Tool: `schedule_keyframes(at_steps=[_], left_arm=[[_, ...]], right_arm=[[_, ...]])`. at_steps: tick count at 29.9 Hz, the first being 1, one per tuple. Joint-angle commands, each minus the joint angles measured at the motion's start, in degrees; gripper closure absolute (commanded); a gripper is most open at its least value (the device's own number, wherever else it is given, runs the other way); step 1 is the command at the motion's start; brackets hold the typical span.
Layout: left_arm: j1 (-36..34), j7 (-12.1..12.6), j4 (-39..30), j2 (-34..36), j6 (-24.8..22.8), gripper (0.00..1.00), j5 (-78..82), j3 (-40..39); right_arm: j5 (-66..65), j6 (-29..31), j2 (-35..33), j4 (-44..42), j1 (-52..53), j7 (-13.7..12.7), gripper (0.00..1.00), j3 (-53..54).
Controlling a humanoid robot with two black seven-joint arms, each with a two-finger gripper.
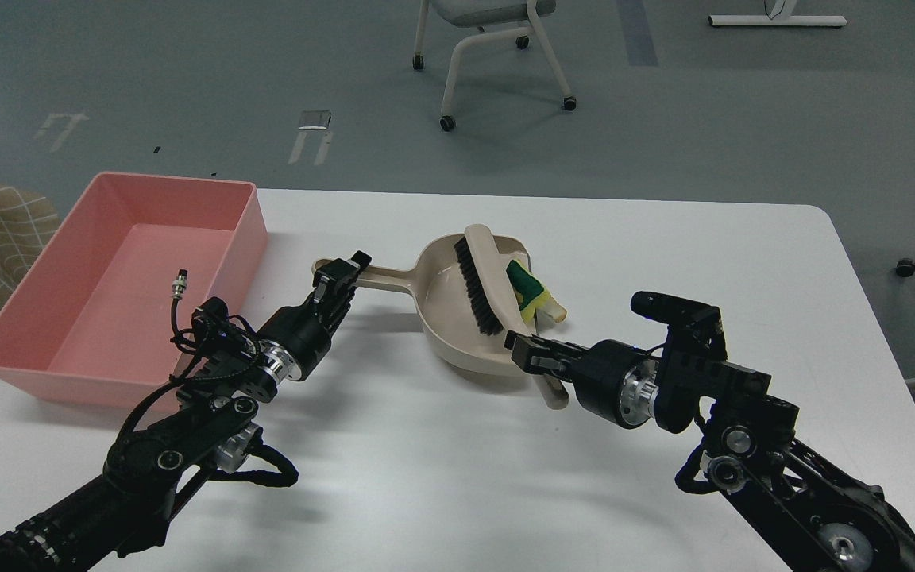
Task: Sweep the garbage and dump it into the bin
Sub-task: 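Sweep the yellow sponge and stick into the dustpan with the brush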
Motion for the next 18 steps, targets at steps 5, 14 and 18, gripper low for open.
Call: schedule_keyframes(at_steps=[5,14,18], left_arm=[[-0.09,-0.07,-0.01,0.01,-0.04,1.0,-0.12,0.01],[-0.09,-0.07,-0.01,0.1,-0.04,1.0,-0.21,0.1],[0.0,0.02,-0.01,-0.08,-0.04,1.0,-0.03,0.1]], right_arm=[[2.2,0.0,-0.3,2.74,0.5,-0.14,1.0,3.73],[6.32,0.0,-8.02,2.65,-0.81,0.04,1.0,8.82],[10.28,0.0,-11.72,1.95,-1.78,0.04,1.0,8.83]])
